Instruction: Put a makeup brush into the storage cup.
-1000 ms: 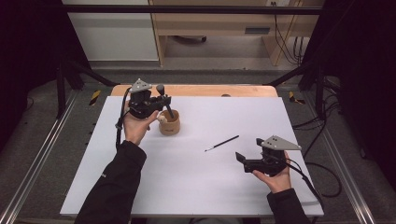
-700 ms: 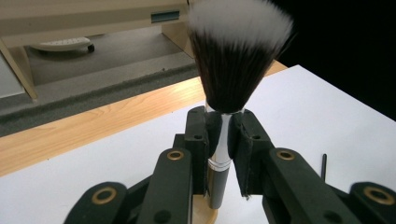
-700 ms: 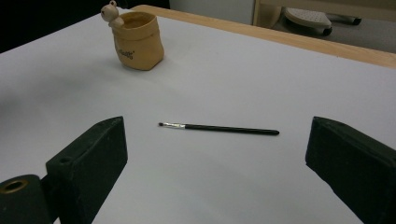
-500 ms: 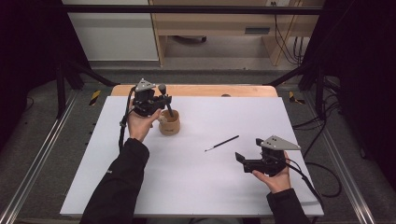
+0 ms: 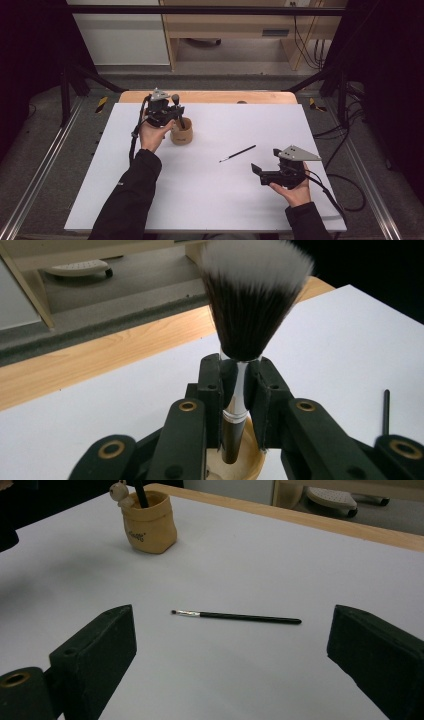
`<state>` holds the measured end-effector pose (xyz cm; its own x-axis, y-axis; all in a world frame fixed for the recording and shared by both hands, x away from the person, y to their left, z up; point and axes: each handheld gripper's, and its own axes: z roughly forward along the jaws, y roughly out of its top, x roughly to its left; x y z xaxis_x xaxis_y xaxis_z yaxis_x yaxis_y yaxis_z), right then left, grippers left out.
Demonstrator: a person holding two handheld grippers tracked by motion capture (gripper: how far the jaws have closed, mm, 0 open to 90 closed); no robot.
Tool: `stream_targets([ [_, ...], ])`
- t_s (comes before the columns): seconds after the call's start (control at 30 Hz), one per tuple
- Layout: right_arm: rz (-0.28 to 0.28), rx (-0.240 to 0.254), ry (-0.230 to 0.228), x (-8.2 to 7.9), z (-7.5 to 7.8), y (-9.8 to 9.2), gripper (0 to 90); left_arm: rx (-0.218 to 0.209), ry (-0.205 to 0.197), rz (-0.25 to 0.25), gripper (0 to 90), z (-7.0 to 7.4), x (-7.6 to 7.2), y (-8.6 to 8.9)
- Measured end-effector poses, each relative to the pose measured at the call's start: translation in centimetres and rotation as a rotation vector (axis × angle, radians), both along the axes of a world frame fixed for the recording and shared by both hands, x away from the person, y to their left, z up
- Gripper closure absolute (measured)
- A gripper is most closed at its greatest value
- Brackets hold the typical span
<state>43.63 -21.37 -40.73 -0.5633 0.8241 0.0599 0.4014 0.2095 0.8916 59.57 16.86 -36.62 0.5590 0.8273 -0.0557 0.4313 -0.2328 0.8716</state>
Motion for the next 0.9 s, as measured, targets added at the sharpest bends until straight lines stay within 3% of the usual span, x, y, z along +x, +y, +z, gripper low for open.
stream_targets([
  [0.33,0.006,-0.003,0.000,0.0,0.0,0.1,6.1,-0.001,0.023,-0.003,76.5,-1.2,0.1,-0.1],
  [0.9,0.007,-0.006,0.001,0.0,-0.1,0.2,6.3,0.041,0.065,-0.020,76.4,-3.3,0.0,-0.9],
])
